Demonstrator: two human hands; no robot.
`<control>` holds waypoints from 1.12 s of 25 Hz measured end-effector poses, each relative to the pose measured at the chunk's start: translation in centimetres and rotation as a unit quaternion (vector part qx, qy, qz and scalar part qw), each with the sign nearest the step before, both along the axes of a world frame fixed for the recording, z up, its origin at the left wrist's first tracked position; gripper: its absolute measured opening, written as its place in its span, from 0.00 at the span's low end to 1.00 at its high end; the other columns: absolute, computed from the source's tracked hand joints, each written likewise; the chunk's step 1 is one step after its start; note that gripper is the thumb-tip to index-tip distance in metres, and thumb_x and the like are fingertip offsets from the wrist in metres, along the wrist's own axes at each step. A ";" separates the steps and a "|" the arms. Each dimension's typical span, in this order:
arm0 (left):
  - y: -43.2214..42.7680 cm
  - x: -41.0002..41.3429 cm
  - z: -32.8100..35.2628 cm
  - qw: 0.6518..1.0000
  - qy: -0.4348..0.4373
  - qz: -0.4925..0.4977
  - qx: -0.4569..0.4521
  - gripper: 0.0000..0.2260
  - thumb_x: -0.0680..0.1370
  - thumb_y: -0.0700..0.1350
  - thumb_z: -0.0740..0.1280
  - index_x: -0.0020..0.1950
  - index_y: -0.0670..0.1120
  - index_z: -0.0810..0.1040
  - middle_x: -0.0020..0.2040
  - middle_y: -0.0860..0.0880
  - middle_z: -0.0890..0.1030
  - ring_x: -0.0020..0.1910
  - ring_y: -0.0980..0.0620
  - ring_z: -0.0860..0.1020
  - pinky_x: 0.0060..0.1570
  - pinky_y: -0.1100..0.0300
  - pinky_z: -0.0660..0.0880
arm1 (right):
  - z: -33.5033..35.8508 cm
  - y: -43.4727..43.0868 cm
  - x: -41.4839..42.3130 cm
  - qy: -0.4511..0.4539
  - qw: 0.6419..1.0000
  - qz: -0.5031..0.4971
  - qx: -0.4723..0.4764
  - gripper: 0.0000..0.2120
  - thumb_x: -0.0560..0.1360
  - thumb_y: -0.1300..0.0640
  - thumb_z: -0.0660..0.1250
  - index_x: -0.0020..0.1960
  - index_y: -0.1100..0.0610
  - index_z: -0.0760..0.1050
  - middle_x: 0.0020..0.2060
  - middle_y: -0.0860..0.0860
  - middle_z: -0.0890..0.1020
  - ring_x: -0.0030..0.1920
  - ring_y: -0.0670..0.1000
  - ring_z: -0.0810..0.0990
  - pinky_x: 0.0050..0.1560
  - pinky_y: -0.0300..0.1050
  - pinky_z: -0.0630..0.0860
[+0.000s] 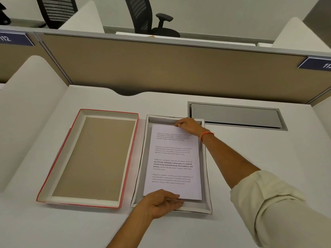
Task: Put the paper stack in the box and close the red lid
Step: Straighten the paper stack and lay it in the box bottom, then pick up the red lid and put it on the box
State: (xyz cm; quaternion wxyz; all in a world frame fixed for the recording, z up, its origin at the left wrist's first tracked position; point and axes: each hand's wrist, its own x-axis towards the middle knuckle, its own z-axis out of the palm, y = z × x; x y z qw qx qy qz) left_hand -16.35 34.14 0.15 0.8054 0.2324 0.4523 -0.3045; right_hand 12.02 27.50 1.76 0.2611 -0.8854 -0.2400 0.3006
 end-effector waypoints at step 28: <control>32.9 -7.1 -0.7 0.614 -0.007 -0.074 0.786 0.26 0.73 0.35 0.74 0.70 0.38 0.72 0.65 0.35 0.78 0.63 0.35 0.77 0.64 0.42 0.73 | -1.7 14.6 -21.9 0.114 0.933 -0.259 0.222 0.29 0.74 0.66 0.71 0.72 0.60 0.65 0.68 0.54 0.74 0.69 0.54 0.73 0.70 0.45 0.70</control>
